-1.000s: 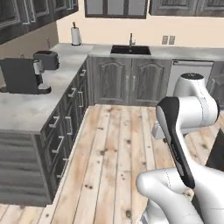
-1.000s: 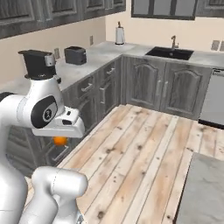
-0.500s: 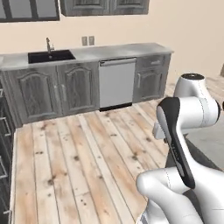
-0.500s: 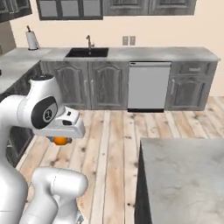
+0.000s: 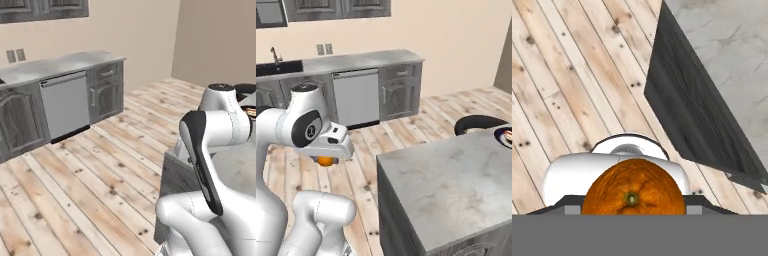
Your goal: Pick up the tangerine and peach from the fridge and place one fruit on each plate on the dining counter.
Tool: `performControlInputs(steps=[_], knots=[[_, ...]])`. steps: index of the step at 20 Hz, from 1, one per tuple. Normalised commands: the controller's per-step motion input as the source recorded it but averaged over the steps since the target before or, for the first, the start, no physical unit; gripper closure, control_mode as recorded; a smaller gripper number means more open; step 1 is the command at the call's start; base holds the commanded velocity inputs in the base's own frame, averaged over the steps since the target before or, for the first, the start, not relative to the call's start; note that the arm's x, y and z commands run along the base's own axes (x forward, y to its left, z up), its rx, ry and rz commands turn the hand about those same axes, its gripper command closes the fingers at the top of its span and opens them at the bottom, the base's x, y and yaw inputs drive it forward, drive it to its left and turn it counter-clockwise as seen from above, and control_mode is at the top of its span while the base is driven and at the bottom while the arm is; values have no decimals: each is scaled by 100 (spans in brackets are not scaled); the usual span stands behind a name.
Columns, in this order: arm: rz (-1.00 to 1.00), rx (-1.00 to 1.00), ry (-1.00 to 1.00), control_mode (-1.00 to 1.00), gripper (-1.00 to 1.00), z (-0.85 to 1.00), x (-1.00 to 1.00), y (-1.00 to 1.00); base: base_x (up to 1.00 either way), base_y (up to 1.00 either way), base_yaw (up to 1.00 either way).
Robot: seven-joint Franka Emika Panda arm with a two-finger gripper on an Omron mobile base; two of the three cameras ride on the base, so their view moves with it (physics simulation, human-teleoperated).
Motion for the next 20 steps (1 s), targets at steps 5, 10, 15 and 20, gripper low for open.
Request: performControlInputs(steps=[5, 10, 15, 20], knots=[[0, 0, 0, 100, 100, 0, 0, 0, 65, 64, -36], [0, 0, 0, 100, 100, 0, 0, 0, 51, 89, -30], [0, 0, 0, 100, 100, 0, 0, 0, 29, 84, -43], [0, 0, 0, 100, 100, 0, 0, 0, 63, 80, -63]])
